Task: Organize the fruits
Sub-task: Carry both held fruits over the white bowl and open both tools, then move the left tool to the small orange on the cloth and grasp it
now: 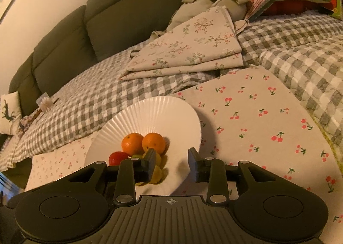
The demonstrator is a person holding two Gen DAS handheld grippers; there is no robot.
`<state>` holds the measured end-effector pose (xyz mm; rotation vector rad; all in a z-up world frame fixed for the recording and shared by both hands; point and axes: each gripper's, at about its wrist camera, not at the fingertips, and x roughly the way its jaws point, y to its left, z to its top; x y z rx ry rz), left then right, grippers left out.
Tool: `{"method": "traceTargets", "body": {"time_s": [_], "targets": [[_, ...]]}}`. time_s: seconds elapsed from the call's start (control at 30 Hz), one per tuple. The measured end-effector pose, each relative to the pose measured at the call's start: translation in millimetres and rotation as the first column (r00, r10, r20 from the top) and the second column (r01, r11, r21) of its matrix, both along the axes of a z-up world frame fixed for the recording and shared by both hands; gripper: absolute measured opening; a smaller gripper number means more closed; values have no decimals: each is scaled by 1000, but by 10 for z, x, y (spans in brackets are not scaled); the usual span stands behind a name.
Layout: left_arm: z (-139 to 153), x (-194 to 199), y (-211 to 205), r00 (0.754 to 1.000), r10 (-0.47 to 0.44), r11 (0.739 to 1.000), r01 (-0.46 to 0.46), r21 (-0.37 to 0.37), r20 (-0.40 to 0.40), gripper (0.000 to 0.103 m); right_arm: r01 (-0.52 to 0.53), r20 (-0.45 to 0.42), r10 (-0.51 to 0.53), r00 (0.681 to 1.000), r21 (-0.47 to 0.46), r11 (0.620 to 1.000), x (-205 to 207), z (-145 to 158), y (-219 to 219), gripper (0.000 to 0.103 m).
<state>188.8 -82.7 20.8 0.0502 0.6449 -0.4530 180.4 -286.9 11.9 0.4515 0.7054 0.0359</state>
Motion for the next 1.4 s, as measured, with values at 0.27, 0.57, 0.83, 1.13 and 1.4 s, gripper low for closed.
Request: {"method": "traceTargets", "body": {"time_s": [0.27, 0.57, 0.83, 1.13, 1.4], "targets": [[78, 88, 334, 995, 93, 993, -96, -65, -44, 38, 35, -4, -35, 999, 47, 998, -73, 65, -132, 34], [49, 0, 506, 985, 144, 988, -148, -47, -90, 40, 10, 6, -10, 1000, 53, 999, -217, 172, -76, 46], [108, -227, 537, 984, 156, 988, -156, 7, -89, 52, -44, 6, 44, 999, 12, 999, -382, 282, 80, 53], [163, -494, 596, 981, 177, 983, -172, 57, -82, 63, -91, 28, 91, 995, -24, 996, -607, 458, 240, 66], [201, -714, 696, 977, 186, 982, -183, 43, -99, 66, -124, 46, 126, 991, -41, 991, -836, 566, 374, 75]]}}
